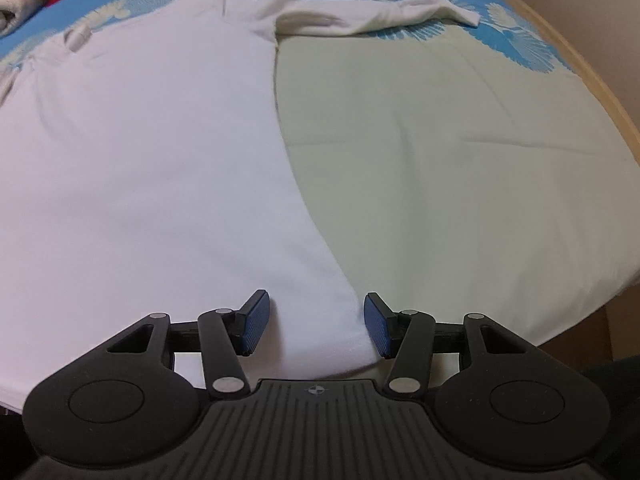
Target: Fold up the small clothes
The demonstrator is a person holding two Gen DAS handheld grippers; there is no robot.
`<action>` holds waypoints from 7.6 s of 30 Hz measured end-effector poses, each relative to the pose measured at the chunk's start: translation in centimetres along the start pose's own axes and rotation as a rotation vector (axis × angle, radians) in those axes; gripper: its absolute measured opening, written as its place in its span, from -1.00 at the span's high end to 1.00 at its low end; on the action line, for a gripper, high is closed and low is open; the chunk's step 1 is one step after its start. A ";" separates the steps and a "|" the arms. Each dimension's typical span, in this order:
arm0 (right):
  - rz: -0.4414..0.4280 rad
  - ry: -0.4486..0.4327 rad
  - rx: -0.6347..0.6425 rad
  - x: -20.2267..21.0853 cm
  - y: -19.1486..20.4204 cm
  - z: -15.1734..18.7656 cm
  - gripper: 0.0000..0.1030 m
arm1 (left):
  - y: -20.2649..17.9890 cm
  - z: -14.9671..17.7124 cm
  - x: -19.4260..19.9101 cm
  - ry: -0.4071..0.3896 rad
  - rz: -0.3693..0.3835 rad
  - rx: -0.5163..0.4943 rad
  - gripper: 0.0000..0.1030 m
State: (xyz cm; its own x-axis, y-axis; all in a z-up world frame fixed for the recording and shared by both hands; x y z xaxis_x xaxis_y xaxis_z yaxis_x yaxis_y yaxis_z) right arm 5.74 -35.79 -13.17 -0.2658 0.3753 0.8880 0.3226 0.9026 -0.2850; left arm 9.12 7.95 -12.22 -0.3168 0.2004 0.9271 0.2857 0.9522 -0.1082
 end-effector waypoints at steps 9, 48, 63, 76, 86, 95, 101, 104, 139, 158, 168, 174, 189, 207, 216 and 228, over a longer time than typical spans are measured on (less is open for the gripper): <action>0.019 -0.125 -0.112 2.8 -0.2 -0.8 -0.06 | 1.4 -0.6 1.7 -0.098 -0.072 0.072 -0.24; -0.072 -0.476 -0.069 9.3 2.7 -5.6 -0.23 | 1.0 -4.3 4.8 -0.397 -0.187 0.131 -0.66; -0.272 -0.463 -0.092 12.4 9.7 -15.3 -0.18 | 6.3 -9.4 8.7 -0.367 -0.079 0.479 0.15; -0.491 -0.336 -0.055 7.8 15.0 -22.7 0.47 | 13.2 -22.9 -0.2 -0.370 0.003 0.542 0.58; -0.473 -0.248 0.013 3.8 13.6 -23.9 0.46 | 15.1 -27.4 -7.5 -0.334 -0.092 0.546 0.30; -0.414 -0.136 0.032 0.5 13.8 -23.6 0.46 | 15.9 -28.5 -10.1 -0.300 -0.145 0.494 0.64; -0.432 -0.121 0.050 1.0 15.5 -23.1 0.46 | 15.7 -28.9 -7.8 -0.351 -0.071 0.538 0.89; -0.463 -0.132 0.019 1.6 15.6 -23.5 0.46 | 13.6 -30.1 -3.7 -0.434 0.017 0.519 0.90; -0.479 -0.057 -0.082 -4.4 21.0 -25.0 0.99 | 18.7 -29.5 1.8 -0.373 0.093 0.758 0.56; -0.270 -0.144 -0.251 -7.4 6.9 -30.2 0.99 | 15.2 -30.6 -4.9 -0.282 0.170 0.645 0.13; -0.258 -0.147 -0.218 -8.1 6.6 -29.8 0.99 | 17.0 -31.1 -10.1 -0.290 0.165 0.629 0.13; -0.289 -0.165 -0.210 -7.3 7.5 -30.3 0.99 | 16.2 -31.3 -11.6 -0.247 0.176 0.521 0.94; -0.168 -0.046 -0.257 -9.5 7.3 -28.9 0.88 | 18.3 -30.7 -4.7 -0.288 0.003 0.445 0.66; -0.288 0.038 -0.294 -10.1 10.5 -28.0 0.30 | 9.1 -29.0 -8.1 0.018 0.010 0.029 0.51; -0.209 0.029 -0.147 -10.7 12.6 -26.4 0.24 | 8.6 -29.7 -6.1 -0.042 -0.087 0.060 0.20; -0.219 -0.139 -0.183 -3.4 6.6 -28.0 0.24 | 2.9 -32.7 1.4 -0.265 -0.047 0.041 -0.17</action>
State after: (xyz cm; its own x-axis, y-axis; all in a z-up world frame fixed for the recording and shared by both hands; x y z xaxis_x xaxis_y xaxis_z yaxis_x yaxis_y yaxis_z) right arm 34.17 -37.03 -7.94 -0.4643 0.2127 0.8598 0.3988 0.9170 -0.0114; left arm 39.13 3.44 0.48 -0.5559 0.2040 0.8058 0.2302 0.9693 -0.0866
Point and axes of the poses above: each gripper's, at about its wrist camera, not at the fingertips, and x roughly against the way its jaws point, y to its left, z to its underside, the point moved 3 cm from there along -x, roughly the way its jaws point, and after that the axes turned 10 degrees about z, right-handed, at the moved point
